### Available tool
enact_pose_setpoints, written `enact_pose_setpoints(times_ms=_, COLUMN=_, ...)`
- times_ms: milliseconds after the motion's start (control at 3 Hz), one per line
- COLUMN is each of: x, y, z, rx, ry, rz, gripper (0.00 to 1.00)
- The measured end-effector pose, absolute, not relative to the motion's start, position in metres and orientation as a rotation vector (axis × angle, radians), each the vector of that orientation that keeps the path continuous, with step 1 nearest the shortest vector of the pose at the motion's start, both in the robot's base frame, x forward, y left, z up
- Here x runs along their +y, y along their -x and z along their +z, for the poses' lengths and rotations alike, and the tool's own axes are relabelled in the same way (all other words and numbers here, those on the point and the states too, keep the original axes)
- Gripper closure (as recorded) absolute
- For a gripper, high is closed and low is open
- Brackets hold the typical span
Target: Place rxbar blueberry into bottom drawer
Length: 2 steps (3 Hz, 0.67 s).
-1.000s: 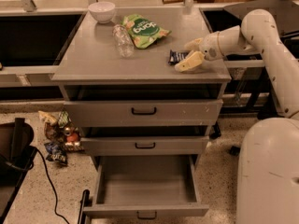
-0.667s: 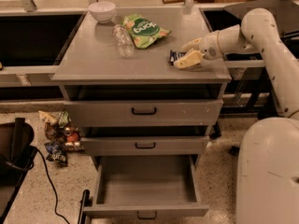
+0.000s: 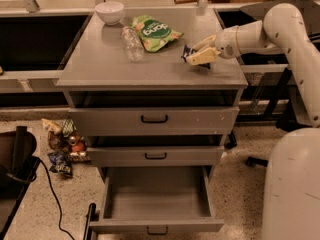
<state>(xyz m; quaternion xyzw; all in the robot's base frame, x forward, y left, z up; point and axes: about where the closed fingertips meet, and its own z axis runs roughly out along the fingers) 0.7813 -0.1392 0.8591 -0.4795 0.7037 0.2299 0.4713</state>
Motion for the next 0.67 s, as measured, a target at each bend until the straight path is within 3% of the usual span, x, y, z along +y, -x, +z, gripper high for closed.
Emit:
enact_pose_setpoints(times_ms=333, x=-0.1066, y=-0.733, z=0.9095, rx=1.647, ry=1.186, rz=0.55, gripper=1.0)
enact_pose_setpoints(times_ms=667, x=-0.1065, y=-0.733, z=0.9095, rx=1.647, ry=1.186, rz=0.55, gripper=1.0)
